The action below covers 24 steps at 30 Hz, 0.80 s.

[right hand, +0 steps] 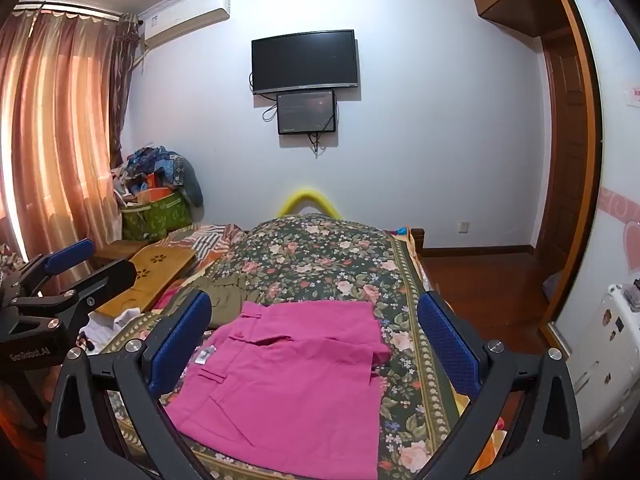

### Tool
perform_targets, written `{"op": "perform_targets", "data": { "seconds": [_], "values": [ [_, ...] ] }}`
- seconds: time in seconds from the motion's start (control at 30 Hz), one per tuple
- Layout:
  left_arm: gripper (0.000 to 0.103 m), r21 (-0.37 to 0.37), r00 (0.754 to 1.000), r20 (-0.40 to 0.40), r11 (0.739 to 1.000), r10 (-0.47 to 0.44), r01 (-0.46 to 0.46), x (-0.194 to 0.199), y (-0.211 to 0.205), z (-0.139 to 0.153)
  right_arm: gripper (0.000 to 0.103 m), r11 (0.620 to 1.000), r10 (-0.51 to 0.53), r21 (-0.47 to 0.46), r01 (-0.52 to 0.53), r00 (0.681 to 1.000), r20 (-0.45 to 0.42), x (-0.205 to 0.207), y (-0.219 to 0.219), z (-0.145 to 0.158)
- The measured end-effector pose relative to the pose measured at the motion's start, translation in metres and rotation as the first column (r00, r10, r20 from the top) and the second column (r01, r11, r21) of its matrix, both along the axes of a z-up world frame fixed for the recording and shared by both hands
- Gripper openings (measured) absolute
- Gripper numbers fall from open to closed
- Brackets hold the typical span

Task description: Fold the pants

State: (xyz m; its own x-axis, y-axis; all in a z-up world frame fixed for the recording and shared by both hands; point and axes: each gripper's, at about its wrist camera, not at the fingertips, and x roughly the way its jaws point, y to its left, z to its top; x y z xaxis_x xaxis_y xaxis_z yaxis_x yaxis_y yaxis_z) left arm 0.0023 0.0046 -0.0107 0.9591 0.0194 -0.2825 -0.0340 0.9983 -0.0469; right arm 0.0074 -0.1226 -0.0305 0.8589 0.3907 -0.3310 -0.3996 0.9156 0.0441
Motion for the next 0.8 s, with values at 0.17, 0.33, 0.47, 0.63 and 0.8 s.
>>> {"op": "perform_targets", "data": {
  "seconds": [0.17,0.33,0.47,0.63,0.8],
  "values": [
    [0.103,0.003,1.000,0.011,1.000,0.009,-0.009,-0.003,-0.001,0.000,0.103,1.000,0.002,0.003,-0.002,1.000,-0.001,0.000,0.000,-0.001],
    [0.103,0.011,1.000,0.014,1.000,0.016,-0.016,-0.003,0.000,0.001,0.103,1.000,0.006,0.000,-0.006,1.000,-0.001,0.001,0.002,0.002],
    [0.103,0.014,1.000,0.019,1.000,0.019,-0.020,-0.004,0.000,0.001,0.103,1.000,0.009,0.003,-0.009,1.000,-0.003,0.005,0.009,0.002],
    [0.103,0.016,1.000,0.019,1.000,0.019,-0.020,-0.005,0.001,0.001,0.103,1.000,0.019,0.004,-0.019,1.000,-0.005,0.002,0.006,0.000],
    [0.103,0.017,1.000,0.022,1.000,0.020,-0.020,-0.006,0.002,0.003,0.103,1.000,0.019,0.003,-0.019,1.000,-0.005,0.002,0.006,-0.001]
  ]
}}
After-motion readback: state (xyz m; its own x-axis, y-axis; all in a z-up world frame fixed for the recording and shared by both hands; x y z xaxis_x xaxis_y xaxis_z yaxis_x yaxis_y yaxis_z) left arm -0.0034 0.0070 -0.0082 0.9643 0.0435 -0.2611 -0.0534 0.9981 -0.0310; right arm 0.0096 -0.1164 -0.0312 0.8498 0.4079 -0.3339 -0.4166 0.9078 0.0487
